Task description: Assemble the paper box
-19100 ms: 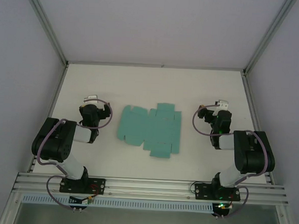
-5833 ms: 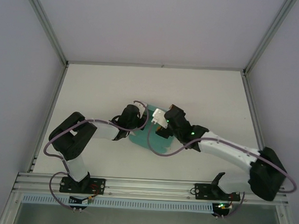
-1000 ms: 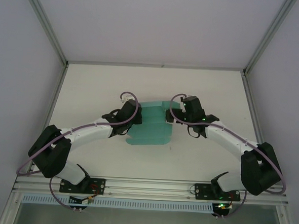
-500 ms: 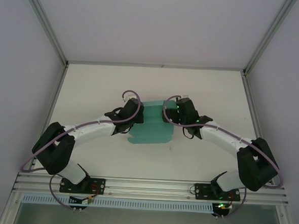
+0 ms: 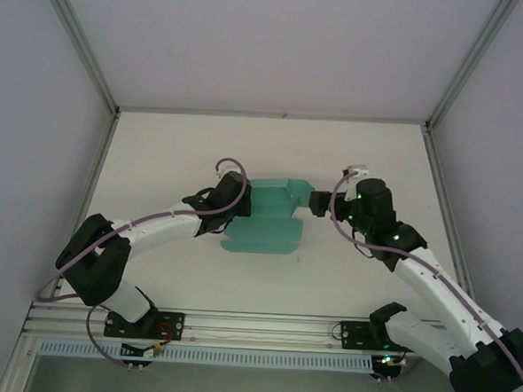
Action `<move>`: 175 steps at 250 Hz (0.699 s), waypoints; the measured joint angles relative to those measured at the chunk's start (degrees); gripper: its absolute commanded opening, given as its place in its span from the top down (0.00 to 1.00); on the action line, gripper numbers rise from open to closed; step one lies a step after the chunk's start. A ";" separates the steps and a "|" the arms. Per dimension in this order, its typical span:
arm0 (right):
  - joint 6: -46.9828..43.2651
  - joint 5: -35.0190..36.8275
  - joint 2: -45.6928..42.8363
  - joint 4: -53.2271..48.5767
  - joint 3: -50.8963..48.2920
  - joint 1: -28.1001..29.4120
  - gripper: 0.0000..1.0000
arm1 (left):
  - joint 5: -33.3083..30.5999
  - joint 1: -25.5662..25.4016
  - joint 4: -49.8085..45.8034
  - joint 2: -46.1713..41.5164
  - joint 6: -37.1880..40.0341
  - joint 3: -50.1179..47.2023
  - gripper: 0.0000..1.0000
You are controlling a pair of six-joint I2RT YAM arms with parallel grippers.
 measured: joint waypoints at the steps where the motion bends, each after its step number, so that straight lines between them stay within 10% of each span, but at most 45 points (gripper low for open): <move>1: 0.00 -0.07 0.02 -0.07 0.00 -0.20 0.00 | 0.00 0.00 0.00 -0.02 0.02 0.00 1.00; 59: -1.60 -6.12 6.73 -5.38 1.31 -9.57 0.10 | 0.83 0.00 0.02 -1.62 0.46 -0.04 1.00; 175: -14.84 -27.23 14.51 -4.63 2.12 -7.74 0.26 | 3.87 0.00 0.07 -1.68 1.81 -0.13 1.00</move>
